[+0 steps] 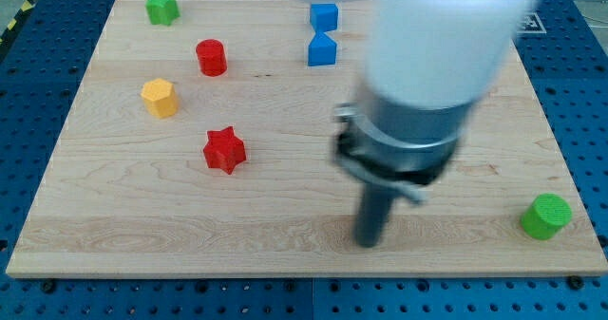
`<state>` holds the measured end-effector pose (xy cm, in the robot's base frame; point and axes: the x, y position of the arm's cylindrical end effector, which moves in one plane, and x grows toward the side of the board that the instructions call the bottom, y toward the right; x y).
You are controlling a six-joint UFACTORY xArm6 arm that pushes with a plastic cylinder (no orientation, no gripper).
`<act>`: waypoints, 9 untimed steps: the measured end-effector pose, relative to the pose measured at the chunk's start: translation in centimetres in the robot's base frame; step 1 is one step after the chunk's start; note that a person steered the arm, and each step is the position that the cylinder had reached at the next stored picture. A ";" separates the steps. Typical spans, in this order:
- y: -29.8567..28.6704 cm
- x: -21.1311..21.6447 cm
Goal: Push the red star to the center right of the board
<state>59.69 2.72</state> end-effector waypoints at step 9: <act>-4.4 -13.0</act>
<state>46.65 -1.72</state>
